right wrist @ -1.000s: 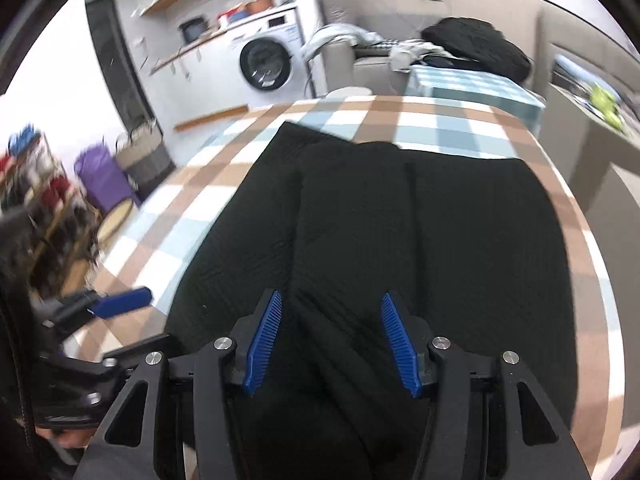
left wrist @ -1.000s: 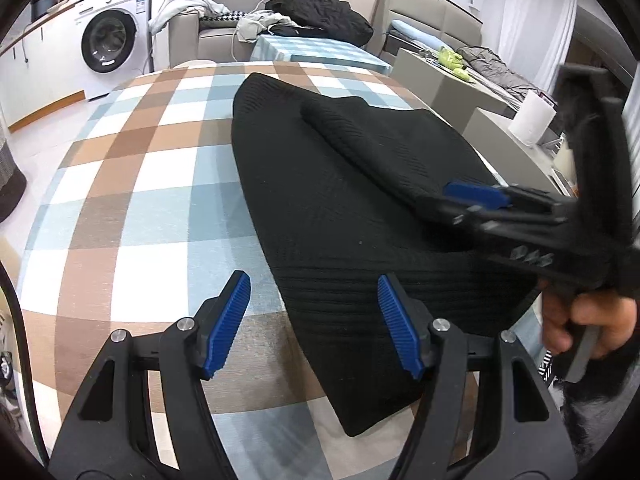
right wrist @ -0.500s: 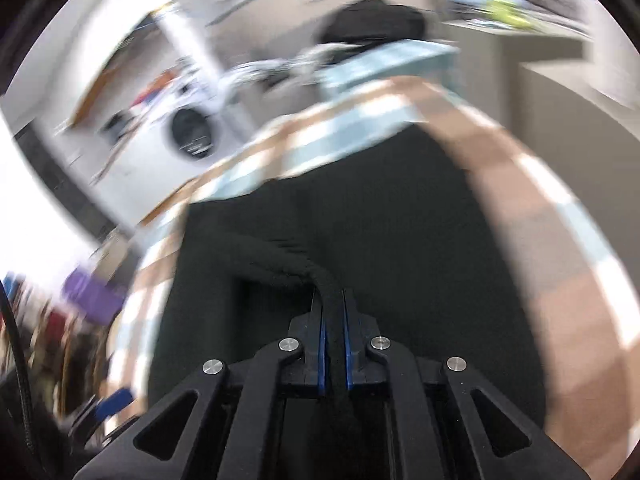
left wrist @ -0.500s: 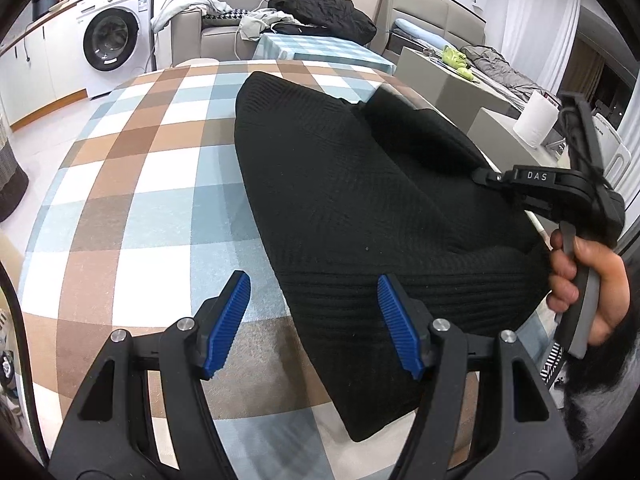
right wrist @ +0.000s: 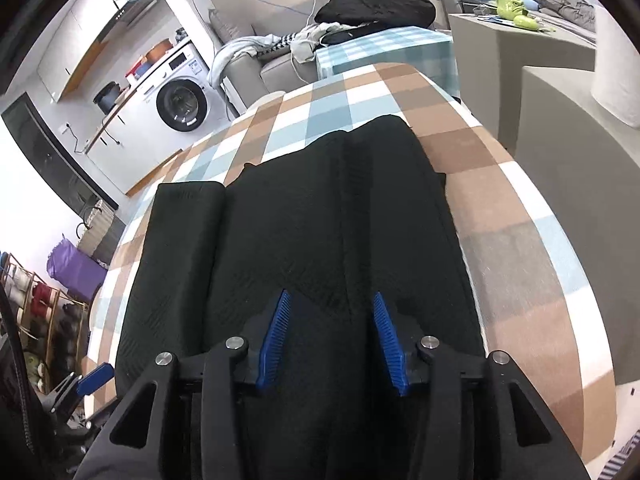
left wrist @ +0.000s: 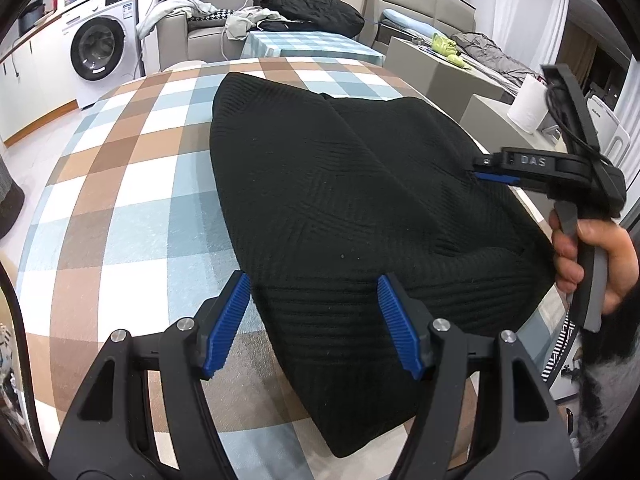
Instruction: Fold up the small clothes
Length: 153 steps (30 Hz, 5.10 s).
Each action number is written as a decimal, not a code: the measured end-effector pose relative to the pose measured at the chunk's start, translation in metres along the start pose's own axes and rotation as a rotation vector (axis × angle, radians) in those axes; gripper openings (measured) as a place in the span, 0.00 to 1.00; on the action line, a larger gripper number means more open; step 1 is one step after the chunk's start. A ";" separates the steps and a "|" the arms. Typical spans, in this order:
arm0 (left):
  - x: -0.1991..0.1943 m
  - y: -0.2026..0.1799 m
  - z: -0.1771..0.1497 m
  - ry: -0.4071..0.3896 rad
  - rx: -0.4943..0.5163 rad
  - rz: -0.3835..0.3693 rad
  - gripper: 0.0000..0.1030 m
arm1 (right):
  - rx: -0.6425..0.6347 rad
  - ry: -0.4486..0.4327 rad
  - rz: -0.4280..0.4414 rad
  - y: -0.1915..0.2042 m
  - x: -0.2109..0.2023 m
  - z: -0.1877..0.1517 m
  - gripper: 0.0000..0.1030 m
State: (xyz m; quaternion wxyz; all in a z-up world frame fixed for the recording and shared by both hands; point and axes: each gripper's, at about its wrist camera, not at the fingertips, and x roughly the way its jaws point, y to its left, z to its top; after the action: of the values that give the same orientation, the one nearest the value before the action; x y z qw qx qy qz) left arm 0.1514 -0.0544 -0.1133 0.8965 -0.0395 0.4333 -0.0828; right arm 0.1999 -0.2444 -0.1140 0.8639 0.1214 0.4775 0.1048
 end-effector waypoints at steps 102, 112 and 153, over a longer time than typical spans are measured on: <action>-0.003 0.037 0.015 -0.021 -0.061 -0.027 0.68 | -0.132 0.026 0.150 0.054 -0.006 -0.009 0.48; 0.025 0.063 0.040 -0.010 -0.151 0.001 0.68 | -0.179 0.064 0.157 0.084 0.048 0.018 0.08; -0.016 -0.002 -0.003 0.016 -0.001 -0.114 0.72 | -0.248 0.104 0.157 0.011 -0.096 -0.100 0.04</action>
State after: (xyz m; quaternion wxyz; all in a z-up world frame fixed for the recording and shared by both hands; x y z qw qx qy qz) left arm 0.1391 -0.0532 -0.1024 0.8869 -0.0639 0.4374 -0.1340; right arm 0.0644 -0.2514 -0.0850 0.8355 0.0448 0.4941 0.2363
